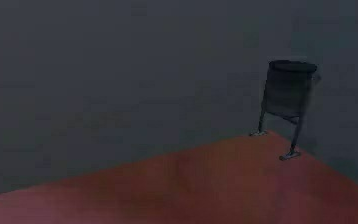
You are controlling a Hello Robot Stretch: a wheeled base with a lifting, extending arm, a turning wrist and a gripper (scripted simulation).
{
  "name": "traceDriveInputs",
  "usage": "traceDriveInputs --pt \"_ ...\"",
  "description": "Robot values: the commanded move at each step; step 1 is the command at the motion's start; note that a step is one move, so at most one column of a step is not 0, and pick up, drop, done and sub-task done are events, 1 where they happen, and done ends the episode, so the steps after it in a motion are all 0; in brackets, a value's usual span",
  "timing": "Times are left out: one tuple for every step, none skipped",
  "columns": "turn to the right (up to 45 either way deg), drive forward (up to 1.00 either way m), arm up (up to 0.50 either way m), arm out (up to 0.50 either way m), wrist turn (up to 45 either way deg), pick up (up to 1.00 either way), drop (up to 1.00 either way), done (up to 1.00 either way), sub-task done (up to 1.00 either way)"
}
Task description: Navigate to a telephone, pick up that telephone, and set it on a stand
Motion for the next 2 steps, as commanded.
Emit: traceDriveInputs --pt "-21.0 0.0 0.0 0.0 0.0 0.0 0.0 0.0 0.0" --pt "0.0 0.25 0.0 0.0 0.0 0.0 0.0 0.0 0.0"
